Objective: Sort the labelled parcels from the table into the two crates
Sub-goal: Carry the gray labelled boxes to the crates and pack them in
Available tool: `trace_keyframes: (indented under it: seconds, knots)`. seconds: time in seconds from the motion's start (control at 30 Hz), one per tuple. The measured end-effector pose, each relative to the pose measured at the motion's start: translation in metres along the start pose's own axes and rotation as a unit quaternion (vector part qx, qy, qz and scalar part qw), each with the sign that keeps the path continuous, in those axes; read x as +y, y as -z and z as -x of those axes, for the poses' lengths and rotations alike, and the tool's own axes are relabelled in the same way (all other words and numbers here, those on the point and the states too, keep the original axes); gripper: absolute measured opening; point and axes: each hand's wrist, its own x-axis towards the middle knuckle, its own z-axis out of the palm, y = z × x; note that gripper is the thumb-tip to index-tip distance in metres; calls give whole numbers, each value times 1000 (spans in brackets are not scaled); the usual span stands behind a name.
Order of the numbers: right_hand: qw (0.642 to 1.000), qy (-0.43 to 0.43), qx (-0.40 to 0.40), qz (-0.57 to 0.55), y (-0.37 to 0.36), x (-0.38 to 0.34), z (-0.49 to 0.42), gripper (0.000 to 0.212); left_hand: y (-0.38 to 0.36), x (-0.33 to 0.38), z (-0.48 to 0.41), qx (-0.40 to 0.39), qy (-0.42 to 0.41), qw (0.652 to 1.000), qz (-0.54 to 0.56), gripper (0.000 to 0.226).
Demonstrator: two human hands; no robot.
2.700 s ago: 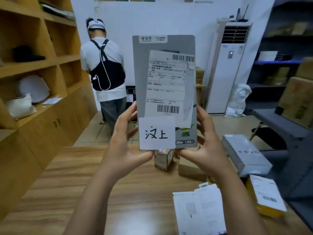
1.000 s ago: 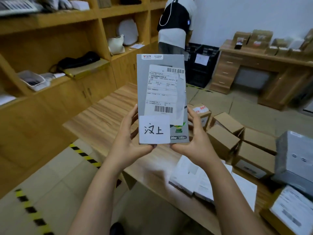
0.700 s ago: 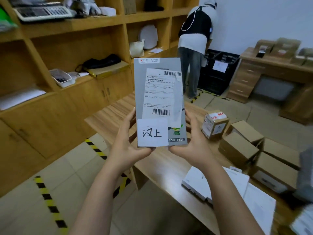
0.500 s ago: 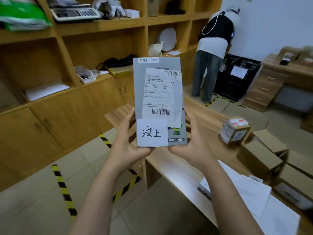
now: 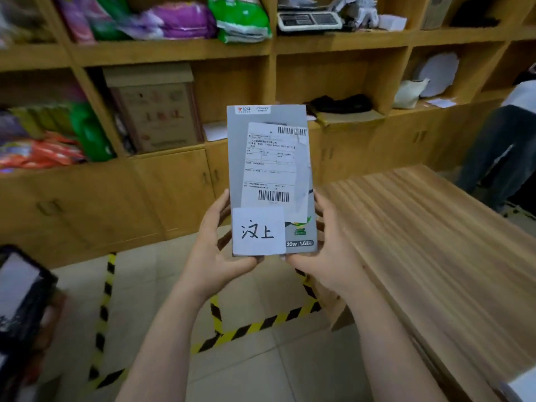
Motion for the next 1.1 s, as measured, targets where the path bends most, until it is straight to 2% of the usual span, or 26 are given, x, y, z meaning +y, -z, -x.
trace_keyframes:
  seconds: [0.27, 0.6, 0.83, 1.1]
  knots:
    - [989, 45, -141, -17, -149, -28, -50, 106, 135, -37, 52, 143, 42, 988, -41, 111]
    - [935, 70, -346, -41, -311, -44, -102, 109, 245, -82, 111, 320, 129, 936, -71, 110]
    - [884, 92, -455, -59, -416, -59, -173, 104, 314, -114, 93, 421, 169, 886, -97, 109]
    - [832, 100, -541, -66, -511, -75, -259, 101, 383, -152, 51, 488, 189, 841, -137, 106]
